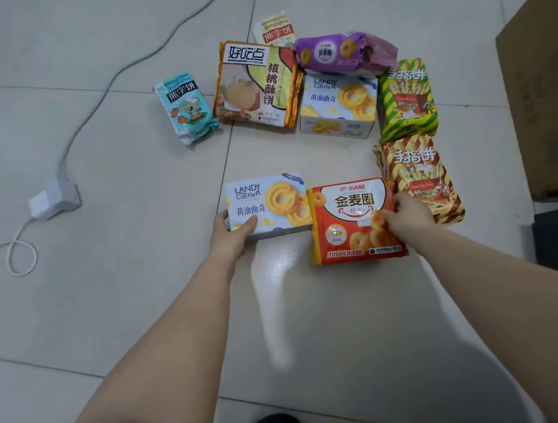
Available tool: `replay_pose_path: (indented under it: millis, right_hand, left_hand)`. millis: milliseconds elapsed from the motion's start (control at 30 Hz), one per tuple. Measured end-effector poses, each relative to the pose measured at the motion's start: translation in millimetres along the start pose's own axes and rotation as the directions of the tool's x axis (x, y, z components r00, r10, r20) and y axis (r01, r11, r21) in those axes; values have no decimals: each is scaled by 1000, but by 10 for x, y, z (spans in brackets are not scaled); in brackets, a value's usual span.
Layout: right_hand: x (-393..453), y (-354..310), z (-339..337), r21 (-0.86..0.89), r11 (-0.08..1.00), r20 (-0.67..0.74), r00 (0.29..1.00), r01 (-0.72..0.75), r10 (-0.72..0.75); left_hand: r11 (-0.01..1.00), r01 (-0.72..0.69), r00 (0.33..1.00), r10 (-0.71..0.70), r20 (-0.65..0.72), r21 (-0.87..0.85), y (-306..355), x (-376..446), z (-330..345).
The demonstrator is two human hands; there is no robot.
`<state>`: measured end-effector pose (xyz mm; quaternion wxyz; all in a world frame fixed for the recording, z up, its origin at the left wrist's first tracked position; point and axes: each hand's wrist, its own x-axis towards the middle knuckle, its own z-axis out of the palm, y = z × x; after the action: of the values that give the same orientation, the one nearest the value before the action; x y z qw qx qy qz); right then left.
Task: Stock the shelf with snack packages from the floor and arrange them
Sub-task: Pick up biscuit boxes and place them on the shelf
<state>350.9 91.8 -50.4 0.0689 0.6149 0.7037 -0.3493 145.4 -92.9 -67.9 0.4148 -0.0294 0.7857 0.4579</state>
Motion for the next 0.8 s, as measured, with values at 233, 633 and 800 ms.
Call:
replay_pose_path:
  millis: [233,633,800]
  right_hand:
    - [-150,-127,-197,262,965,-218,972,-27,87]
    - [-2055,-1290,-2636,583,799,-400,908,148,124]
    - [-3030,-2149,-4166,561,766,-552,832,314,63]
  left_hand:
    - [984,-156,987,152,-58,-90,169,-282,-55]
    - [892,-415,909,400,-114,-177,2676,-2657,-709]
    - [811,-535,844,523,-117,-236,4076,-3818,-1039]
